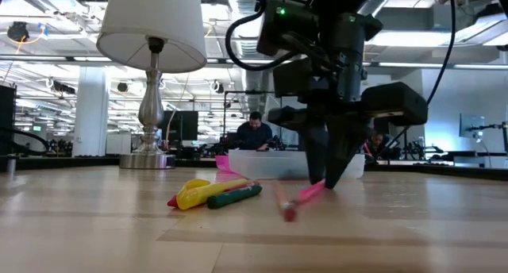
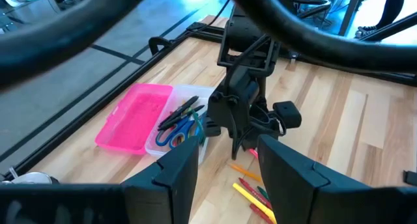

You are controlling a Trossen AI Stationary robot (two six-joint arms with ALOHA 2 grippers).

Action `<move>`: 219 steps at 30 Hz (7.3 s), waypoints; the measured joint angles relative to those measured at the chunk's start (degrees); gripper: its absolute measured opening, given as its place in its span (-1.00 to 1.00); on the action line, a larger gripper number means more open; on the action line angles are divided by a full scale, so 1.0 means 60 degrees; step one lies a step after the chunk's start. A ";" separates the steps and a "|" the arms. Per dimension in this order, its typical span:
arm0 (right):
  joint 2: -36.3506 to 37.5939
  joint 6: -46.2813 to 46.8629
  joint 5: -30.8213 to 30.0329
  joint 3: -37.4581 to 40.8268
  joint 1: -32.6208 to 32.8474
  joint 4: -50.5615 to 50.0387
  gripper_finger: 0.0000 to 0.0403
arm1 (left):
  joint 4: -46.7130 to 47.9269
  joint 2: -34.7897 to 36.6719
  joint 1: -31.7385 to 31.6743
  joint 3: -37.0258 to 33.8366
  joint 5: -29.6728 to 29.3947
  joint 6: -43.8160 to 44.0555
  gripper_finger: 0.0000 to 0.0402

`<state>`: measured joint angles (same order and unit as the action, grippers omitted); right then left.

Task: Pick & place school supplies into a supply box
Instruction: Put the pink pencil into the pink supply box, then put the left red crayon into the pink supply box

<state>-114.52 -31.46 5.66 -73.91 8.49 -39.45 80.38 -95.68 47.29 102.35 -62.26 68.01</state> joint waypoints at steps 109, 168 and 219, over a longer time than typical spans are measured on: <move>0.1847 0.2991 -0.1164 0.0044 -0.3126 -0.1448 -0.76 | 0.1602 -0.0004 -0.1490 0.0000 -0.0408 -0.0630 -0.24; 0.8794 0.6856 -0.4846 0.0040 0.3842 -0.2381 -0.45 | -0.8832 -0.0007 -0.3729 -0.7016 0.6954 0.3036 -0.24; 0.8786 0.7752 -0.6012 0.0044 0.4645 -0.2927 -0.45 | -1.0350 -0.1577 -0.3770 -0.7162 0.8444 0.2779 -0.52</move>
<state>-61.80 15.05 -30.41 -73.65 36.36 -57.01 18.28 -105.14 24.67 59.37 -11.60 84.68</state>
